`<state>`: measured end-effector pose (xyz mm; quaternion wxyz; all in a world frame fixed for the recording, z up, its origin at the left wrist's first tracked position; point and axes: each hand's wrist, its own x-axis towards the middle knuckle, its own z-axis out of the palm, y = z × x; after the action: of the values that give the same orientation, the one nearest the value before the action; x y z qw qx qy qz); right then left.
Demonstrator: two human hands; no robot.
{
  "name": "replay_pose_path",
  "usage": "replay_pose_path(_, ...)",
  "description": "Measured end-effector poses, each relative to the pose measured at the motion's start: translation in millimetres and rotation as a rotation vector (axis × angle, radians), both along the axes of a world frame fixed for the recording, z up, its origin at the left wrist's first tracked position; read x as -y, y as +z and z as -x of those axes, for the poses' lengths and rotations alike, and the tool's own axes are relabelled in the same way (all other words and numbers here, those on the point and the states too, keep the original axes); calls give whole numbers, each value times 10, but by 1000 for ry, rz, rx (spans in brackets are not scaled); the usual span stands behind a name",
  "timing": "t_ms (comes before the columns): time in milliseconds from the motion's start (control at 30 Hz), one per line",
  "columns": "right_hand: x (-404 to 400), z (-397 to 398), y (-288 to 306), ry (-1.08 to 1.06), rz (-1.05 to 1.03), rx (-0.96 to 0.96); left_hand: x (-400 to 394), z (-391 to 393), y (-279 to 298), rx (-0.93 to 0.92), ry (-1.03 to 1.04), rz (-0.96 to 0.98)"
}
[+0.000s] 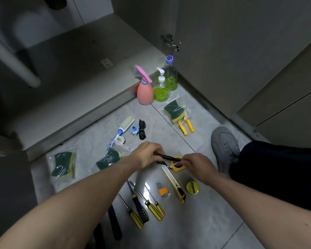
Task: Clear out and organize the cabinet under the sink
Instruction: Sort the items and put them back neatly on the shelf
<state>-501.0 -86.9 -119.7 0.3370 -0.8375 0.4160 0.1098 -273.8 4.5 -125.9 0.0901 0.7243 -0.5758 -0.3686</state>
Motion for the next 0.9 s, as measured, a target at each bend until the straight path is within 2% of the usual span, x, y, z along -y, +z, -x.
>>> replay_pose_path(100, -61, 341, -51, -378, 41, 35, -205, -16, -8, 88, 193, -74)
replay_pose_path(167, -169, 476, -80, -552, -37, -56, -445, -22, -36, 107, 316, -139)
replay_pose_path(200, -210, 502, -107, -570, -82, -164, -566, -38, -47, 117, 351, -189)
replay_pose_path(300, -290, 420, -160, -495, -124, -410, -915, -149, -81, 93, 414, -333)
replay_pose_path(400, -268, 313, -197, -334, -63, -499, -1107, -308, -83, 45, 532, -375)
replay_pose_path(500, -242, 286, -237, -149, 59, -589, -1283, -454, -69, 105, 644, -395)
replay_pose_path(600, -116, 189, -214, -21, 178, -562, -1416, -551, -22, 198, 710, -391)
replay_pose_path(667, 22, 16, -133, 35, 215, -522, -1459, -589, -1, 274, 778, -318)
replay_pose_path(800, 230, -576, 29, 34, 142, -354, -1429, -668, -75, 371, 803, -113)
replay_pose_path(900, 291, -1123, 154, 127, 101, -239, -1363, -723, -191, 306, 752, -100)
